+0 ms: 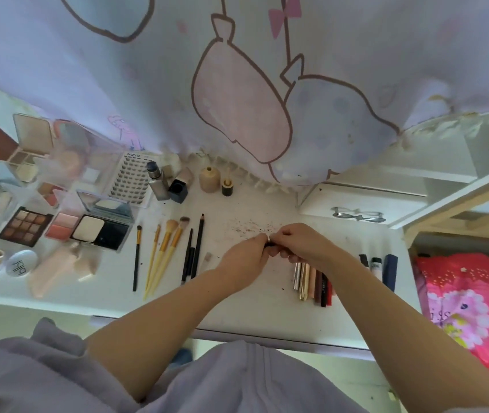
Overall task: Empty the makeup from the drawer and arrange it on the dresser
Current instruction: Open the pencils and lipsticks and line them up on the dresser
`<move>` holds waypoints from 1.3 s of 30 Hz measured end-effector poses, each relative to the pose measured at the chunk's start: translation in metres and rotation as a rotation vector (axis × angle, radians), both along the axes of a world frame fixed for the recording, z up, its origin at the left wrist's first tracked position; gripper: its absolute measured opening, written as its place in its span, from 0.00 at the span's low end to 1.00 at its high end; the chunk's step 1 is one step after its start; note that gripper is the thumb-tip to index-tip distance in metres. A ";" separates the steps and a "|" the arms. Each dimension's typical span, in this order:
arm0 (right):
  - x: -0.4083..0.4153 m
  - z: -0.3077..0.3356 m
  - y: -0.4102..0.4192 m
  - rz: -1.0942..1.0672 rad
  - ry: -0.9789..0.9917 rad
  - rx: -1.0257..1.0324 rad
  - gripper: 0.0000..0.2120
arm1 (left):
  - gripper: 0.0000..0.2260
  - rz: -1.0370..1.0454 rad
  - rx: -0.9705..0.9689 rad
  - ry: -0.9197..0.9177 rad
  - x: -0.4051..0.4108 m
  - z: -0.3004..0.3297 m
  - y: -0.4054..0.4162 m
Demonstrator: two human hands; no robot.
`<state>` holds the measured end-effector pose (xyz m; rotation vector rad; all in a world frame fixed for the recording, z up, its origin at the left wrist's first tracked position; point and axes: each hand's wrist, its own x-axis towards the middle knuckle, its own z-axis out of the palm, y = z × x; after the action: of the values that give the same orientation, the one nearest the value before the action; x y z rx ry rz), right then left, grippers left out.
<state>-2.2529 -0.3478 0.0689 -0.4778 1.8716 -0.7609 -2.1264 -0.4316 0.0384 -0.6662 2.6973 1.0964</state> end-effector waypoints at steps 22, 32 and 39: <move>0.084 -0.025 -0.006 -0.247 0.175 0.135 0.10 | 0.10 0.447 0.491 -0.084 0.025 -0.016 -0.073; 0.131 -0.065 -0.034 0.064 0.750 0.398 0.15 | 0.15 -0.035 -0.230 -0.268 0.022 -0.022 -0.087; 0.127 -0.063 -0.052 0.148 0.747 0.335 0.16 | 0.15 -0.055 -0.373 -0.263 0.020 -0.026 -0.094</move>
<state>-2.1257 -0.4000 0.0060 -0.7378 2.5532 -0.1477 -2.1062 -0.5261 0.0126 -0.7250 2.6844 0.4536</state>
